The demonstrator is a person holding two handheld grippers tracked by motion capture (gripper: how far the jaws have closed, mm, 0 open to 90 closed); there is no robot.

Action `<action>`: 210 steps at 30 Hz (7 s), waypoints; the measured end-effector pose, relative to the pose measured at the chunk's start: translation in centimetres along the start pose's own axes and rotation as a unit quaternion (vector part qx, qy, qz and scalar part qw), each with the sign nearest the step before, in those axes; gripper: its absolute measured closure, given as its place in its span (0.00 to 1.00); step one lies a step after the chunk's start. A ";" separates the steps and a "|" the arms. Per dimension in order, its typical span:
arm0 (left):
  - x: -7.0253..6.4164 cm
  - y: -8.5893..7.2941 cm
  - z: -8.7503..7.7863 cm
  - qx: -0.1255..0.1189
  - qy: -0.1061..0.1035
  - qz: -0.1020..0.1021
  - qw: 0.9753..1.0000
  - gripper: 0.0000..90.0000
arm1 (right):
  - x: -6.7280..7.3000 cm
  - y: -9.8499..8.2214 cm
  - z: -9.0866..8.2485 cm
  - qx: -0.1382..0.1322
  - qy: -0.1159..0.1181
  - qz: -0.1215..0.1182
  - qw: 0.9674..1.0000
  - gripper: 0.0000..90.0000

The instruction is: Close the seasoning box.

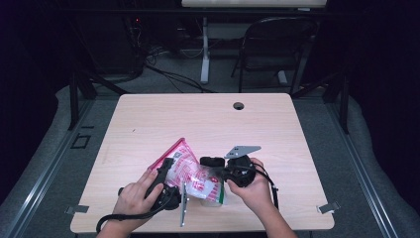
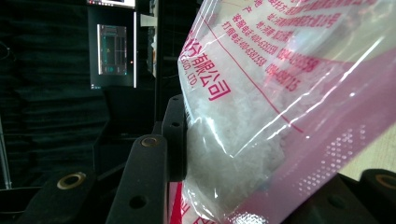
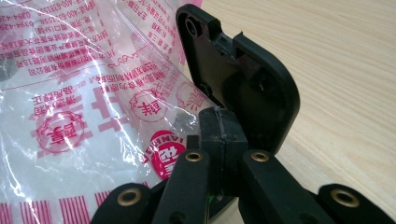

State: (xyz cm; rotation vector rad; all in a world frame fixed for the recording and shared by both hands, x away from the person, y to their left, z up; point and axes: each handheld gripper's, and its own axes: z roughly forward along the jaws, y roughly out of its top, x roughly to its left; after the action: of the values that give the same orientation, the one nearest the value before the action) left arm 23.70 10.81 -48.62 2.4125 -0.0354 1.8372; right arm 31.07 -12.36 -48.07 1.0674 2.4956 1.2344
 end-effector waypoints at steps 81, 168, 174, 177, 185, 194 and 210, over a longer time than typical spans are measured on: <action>0.5 0.3 -0.8 0.005 0.015 0.036 0.999 0.77 | 0.2 0.2 0.1 -0.007 0.002 -0.003 1.000 1.00; 1.4 1.1 -1.7 -0.004 0.039 0.063 0.997 0.79 | 0.4 0.3 -0.1 -0.011 0.003 -0.007 1.000 1.00; 1.4 1.2 -1.8 -0.004 0.039 0.061 0.997 0.79 | 0.4 0.3 -0.2 -0.011 0.001 -0.006 1.000 1.00; 1.4 1.2 -1.8 -0.005 0.038 0.061 0.997 0.79 | 0.4 0.3 -0.2 -0.012 0.002 -0.006 1.000 1.00; 1.5 1.4 -1.8 -0.005 0.040 0.066 0.997 0.79 | 0.4 0.3 -0.1 -0.011 -0.001 -0.007 1.000 1.00; 1.5 1.6 -1.9 -0.007 0.040 0.071 0.997 0.79 | 0.3 0.3 0.0 -0.011 0.000 -0.006 1.000 1.00; 1.4 1.5 -1.9 -0.009 0.038 0.070 0.997 0.79 | 0.4 0.2 0.3 -0.006 -0.001 -0.009 1.000 1.00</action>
State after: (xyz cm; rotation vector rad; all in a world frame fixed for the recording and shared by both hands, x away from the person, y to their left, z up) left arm 22.15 9.56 -46.64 2.3824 -0.2182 1.9766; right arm 31.01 -11.90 -48.08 1.0418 2.4885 1.2409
